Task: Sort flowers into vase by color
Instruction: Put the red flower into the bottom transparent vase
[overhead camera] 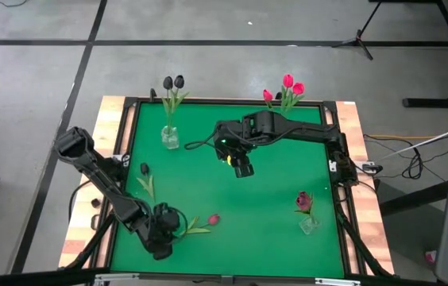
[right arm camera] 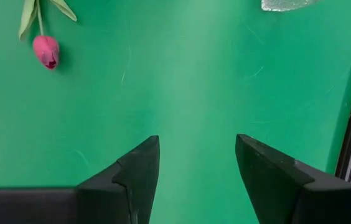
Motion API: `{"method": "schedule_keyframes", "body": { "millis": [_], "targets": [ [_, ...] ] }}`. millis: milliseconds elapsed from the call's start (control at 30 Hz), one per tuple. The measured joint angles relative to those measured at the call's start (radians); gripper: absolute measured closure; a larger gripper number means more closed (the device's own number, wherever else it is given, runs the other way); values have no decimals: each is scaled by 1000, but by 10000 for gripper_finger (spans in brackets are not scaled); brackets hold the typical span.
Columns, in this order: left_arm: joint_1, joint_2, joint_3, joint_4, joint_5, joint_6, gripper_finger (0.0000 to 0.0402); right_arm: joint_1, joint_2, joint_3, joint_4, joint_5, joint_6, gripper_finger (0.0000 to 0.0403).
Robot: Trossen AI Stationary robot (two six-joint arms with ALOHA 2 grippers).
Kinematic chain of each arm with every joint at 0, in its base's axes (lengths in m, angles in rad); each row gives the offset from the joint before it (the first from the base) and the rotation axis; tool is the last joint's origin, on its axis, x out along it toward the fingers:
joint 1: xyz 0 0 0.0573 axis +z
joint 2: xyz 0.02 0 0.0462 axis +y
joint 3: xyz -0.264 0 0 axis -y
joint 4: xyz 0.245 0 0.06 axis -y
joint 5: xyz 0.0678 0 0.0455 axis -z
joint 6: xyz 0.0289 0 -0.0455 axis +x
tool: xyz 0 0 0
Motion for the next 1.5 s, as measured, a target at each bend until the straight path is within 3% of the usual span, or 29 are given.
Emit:
{"method": "schedule_keyframes", "body": {
  "millis": [300,567,1067,1367,1500],
  "targets": [
    [2,25,75,-150,-73,77,282,0,0,0,-3,0,0,194],
    [1,34,76,-63,-67,66,282,0,0,0,-22,0,1,194],
    [-9,191,76,-49,-52,71,282,1,0,0,-20,-37,89,194],
    [-10,216,79,-23,-62,60,282,1,0,-1,-16,-46,90,194],
    [-10,218,78,-26,-62,59,301,1,0,-1,-16,-46,90,194]
  ]
}}
